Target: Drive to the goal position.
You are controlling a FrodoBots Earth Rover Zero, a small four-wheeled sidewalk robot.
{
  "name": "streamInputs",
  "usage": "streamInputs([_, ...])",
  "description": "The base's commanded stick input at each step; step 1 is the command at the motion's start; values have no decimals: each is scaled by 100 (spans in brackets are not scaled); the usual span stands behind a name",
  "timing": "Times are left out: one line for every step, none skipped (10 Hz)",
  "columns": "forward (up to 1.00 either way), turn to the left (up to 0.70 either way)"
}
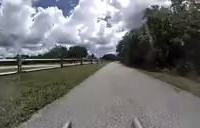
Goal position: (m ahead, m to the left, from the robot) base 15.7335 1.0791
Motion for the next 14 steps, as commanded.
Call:
streamInputs([70,1])
streamInputs([70,1])
streamInputs([70,1])
streamInputs([70,1])
streamInputs([70,1])
streamInputs([70,1])
streamInputs([70,1])
streamInputs([70,1])
streamInputs([70,1])
streamInputs([70,1])
streamInputs([70,1])
streamInputs([70,1])
streamInputs([70,1])
streamInputs([70,1])
